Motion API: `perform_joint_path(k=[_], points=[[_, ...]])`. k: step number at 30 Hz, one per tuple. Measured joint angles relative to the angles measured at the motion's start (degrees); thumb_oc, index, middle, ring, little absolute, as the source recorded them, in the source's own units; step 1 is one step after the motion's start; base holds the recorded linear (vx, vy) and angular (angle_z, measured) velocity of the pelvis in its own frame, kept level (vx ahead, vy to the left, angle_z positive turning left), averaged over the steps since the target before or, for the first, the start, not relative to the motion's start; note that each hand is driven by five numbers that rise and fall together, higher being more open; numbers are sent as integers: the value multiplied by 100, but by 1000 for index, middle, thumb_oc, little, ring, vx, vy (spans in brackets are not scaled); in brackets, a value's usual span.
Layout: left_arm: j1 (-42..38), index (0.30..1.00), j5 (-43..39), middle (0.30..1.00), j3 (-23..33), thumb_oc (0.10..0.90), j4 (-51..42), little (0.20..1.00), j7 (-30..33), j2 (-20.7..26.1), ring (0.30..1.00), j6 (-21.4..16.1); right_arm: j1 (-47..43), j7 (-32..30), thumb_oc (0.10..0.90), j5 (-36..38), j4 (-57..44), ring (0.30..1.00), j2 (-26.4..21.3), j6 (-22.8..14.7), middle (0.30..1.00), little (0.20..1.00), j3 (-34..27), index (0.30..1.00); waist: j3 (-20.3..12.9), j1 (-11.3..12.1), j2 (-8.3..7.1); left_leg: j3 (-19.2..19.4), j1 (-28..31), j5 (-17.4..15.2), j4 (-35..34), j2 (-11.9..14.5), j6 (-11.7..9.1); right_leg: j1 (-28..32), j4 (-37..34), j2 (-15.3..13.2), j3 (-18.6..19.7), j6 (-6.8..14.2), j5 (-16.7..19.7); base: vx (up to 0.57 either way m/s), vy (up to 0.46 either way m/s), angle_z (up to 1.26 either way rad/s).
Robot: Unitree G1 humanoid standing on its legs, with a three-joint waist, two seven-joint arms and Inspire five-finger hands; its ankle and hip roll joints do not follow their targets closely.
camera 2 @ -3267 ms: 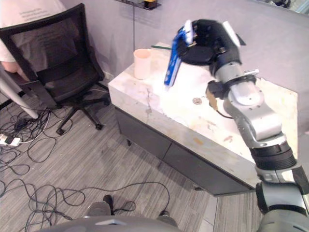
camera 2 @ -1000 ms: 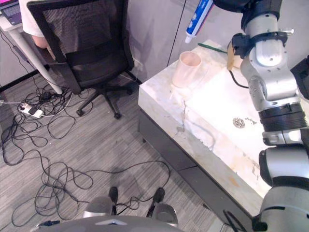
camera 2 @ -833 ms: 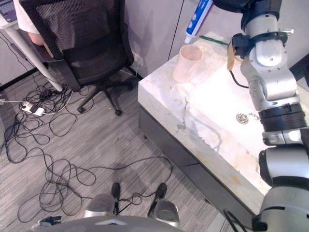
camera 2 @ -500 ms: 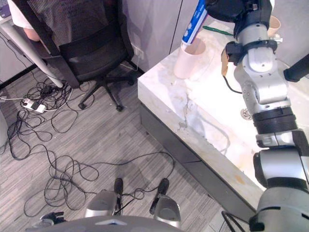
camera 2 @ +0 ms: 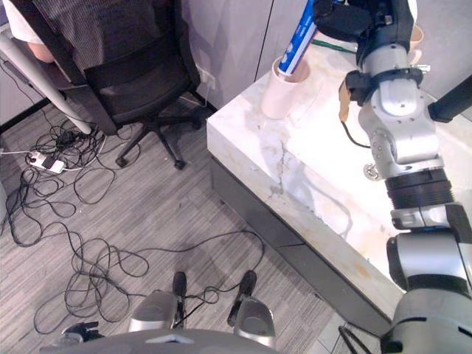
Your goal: Organize the bathroom.
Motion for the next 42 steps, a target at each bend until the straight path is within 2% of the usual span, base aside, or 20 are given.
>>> perform_joint_path(k=[4, 7, 25, 29, 32, 34, 37, 41, 42], points=[[0, 900, 0, 900, 1, 800, -5, 900, 2, -3, 900, 0, 177, 142, 800, 90, 0, 900, 38, 163, 900, 900, -42, 900, 0, -19, 0, 27, 57, 7, -48, 2, 10, 7, 0, 7, 45, 0, 0, -1, 4, -6], [2, 900, 0, 900, 0, 800, 1, 900, 2, -13, 900, 9, 206, 212, 800, 101, 4, 900, 247, 247, 900, 900, -143, 900, 1, -101, 2, 42, 72, 7, -58, 4, 10, 11, -1, 9, 55, 0, 0, -4, 2, -1], [4, 900, 5, 900, 1, 800, -124, 900, 1, -50, 900, 60, 205, 235, 800, 304, 4, 900, 244, 251, 900, 900, -423, 900, -7, -154, 14, 71, 134, 8, -57, 20, 10, 66, -10, 49, 71, -1, 1, 0, 0, 0], [1, 900, -7, 900, 2, 800, -131, 900, 7, -54, 900, 47, 205, 210, 800, 234, 45, 900, -37, 249, 900, 900, -426, 900, -11, -168, 11, 81, 149, 7, -65, 14, 10, 71, -10, 52, 80, -4, 3, 1, 6, -1], [73, 900, -229, 900, 109, 800, -121, 900, 25, -68, 900, 35, 213, 40, 800, 195, 99, 900, -671, 163, 900, 900, -575, 900, -37, -199, -11, 153, 267, 11, -154, 11, 16, 101, -14, 68, 144, -3, 4, 17, 20, -10], [136, 900, -223, 900, 200, 800, -126, 900, 30, -73, 900, 30, 213, -142, 800, 195, 38, 900, -866, 62, 900, 900, -800, 900, -72, -269, -35, 213, 323, 11, -183, 12, 16, 115, -18, 79, 200, -3, 4, 22, 2, -14], [168, 900, -204, 900, 223, 800, -43, 900, 44, -72, 900, 129, 338, -613, 800, 192, -218, 900, -1082, -237, 900, 900, -1340, 900, -324, -481, -88, 310, 384, 11, -266, 20, 16, 111, -93, 123, 301, 7, 17, 5, 1, -18], [158, 900, -209, 900, 224, 800, 52, 900, 43, -71, 900, 94, 625, -930, 800, 124, -126, 900, -1425, -322, 900, 900, -1480, 900, -552, -587, -176, 455, 507, 10, -352, 51, 16, 117, -109, 178, 427, 11, 22, -17, 2, -22], [130, 900, -227, 900, 223, 800, 71, 900, 8, -72, 900, 74, 900, -1190, 800, -197, 169, 900, -1513, -325, 900, 900, -1737, 900, -678, -693, -275, 532, 529, 2, -353, 66, 24, 99, -121, 206, 515, 0, 33, -26, 8, -18]])
